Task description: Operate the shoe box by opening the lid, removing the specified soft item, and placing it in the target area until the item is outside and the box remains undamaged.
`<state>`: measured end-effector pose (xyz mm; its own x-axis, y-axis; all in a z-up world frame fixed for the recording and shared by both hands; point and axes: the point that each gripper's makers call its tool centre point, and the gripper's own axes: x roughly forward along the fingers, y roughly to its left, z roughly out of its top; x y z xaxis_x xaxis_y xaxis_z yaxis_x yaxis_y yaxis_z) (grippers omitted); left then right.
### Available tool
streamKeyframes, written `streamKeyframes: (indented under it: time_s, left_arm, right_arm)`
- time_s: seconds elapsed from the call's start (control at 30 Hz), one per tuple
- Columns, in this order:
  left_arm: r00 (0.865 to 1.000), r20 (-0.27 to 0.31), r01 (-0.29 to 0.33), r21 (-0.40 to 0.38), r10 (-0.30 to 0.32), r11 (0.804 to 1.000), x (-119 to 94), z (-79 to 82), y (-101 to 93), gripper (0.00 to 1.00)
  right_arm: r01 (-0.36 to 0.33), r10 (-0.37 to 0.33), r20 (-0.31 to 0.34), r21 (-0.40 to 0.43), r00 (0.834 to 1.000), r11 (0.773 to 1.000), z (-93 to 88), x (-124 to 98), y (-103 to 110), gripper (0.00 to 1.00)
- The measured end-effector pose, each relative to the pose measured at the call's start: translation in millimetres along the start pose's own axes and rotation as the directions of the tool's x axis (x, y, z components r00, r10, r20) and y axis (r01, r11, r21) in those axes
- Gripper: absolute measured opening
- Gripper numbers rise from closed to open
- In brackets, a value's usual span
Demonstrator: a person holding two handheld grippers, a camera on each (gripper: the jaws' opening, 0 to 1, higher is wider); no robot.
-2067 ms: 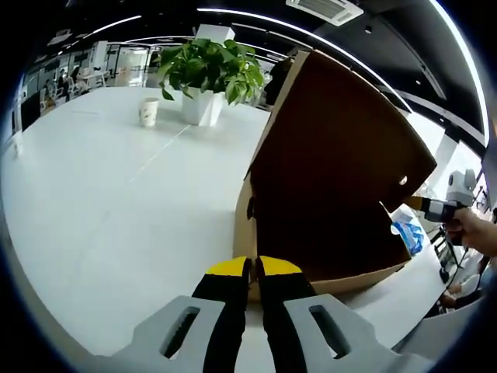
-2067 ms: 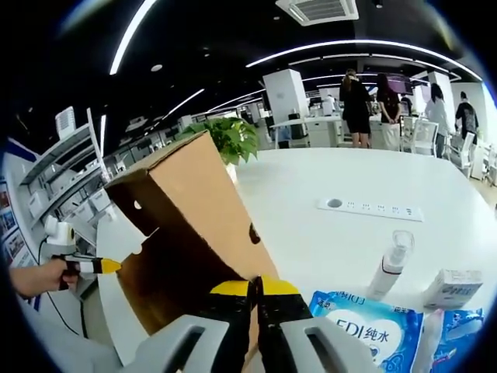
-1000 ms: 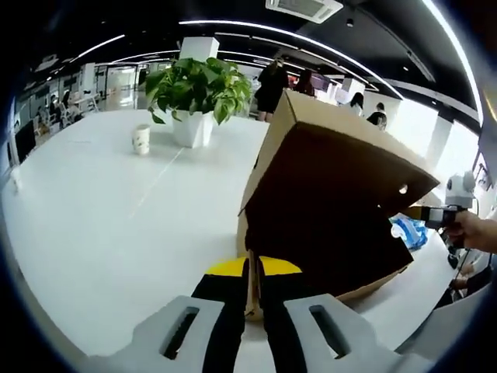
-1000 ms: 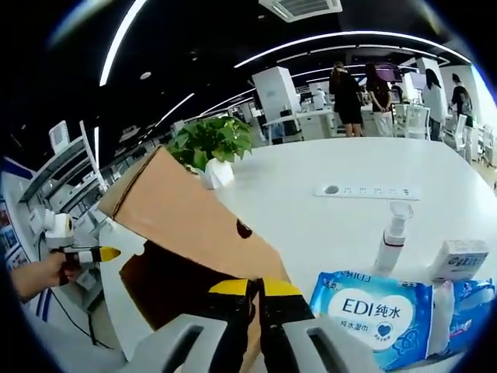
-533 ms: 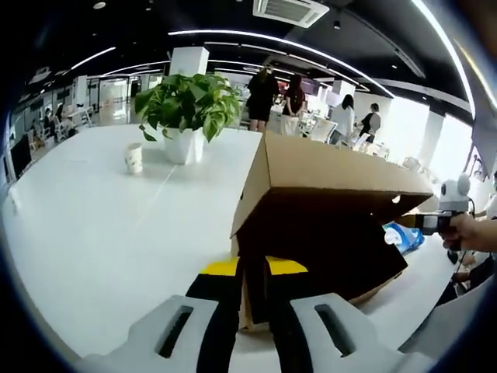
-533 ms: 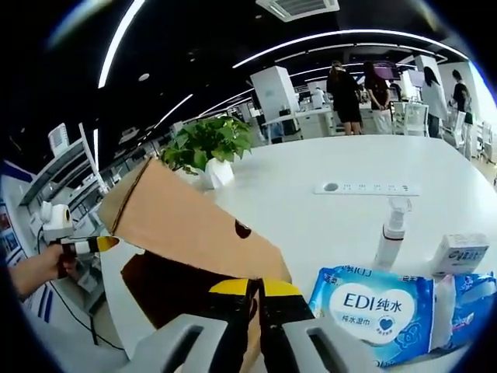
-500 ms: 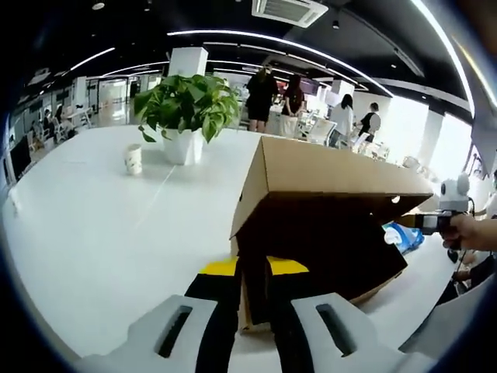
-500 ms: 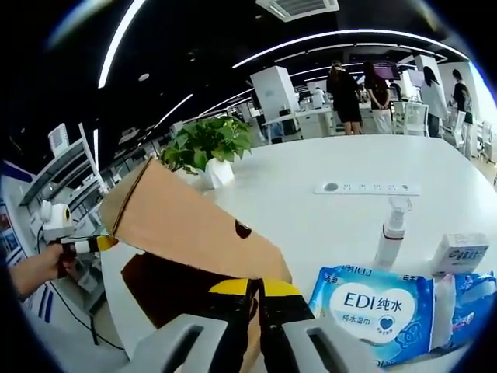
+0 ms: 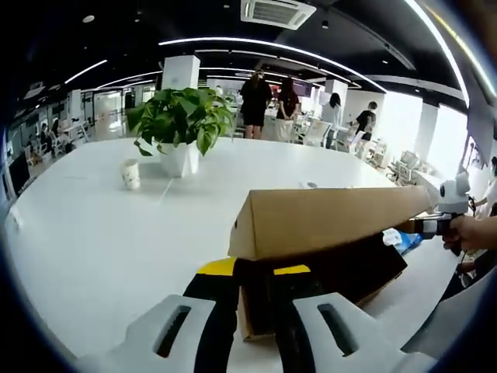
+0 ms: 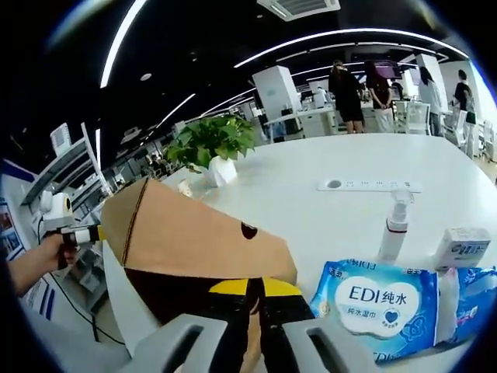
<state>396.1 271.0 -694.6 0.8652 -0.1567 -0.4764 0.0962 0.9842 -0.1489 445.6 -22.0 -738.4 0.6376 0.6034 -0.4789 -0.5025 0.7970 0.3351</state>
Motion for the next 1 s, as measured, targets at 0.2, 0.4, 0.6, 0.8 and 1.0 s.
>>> streamKeyframes:
  time_s: [0.2, 0.4, 0.6, 0.8, 1.0]
  left_arm:
    - [1.000, -0.006, 0.000, -0.007, 0.000, 1.000, -2.1, -5.0, -1.6, 0.12]
    - [1.000, -0.020, 0.003, -0.008, -0.003, 1.000, -2.6, -10.8, -3.4, 0.13]
    - [1.000, -0.031, 0.007, 0.007, -0.007, 1.000, -4.8, -14.8, -6.0, 0.13]
    - [0.999, -0.042, 0.025, 0.021, -0.024, 0.999, -7.7, -19.5, -9.1, 0.15]
    - [0.998, -0.053, 0.038, 0.036, -0.037, 0.999, -10.2, -24.2, -13.2, 0.17]
  right_arm:
    - [-0.004, 0.004, -0.001, 0.002, 1.000, 1.000, -2.2, -0.8, 0.3, 0.00]
    - [-0.022, 0.022, -0.004, -0.025, 1.000, 0.999, -6.6, -3.5, 7.2, 0.00]
    - [-0.041, 0.041, 0.001, -0.073, 0.999, 0.997, -8.6, -4.9, 13.6, 0.03]
    - [-0.048, 0.048, 0.004, -0.109, 0.999, 0.993, -9.6, -9.3, 15.7, 0.06]
    - [-0.055, 0.057, 0.012, -0.135, 0.998, 0.989, -11.1, -13.9, 18.1, 0.11]
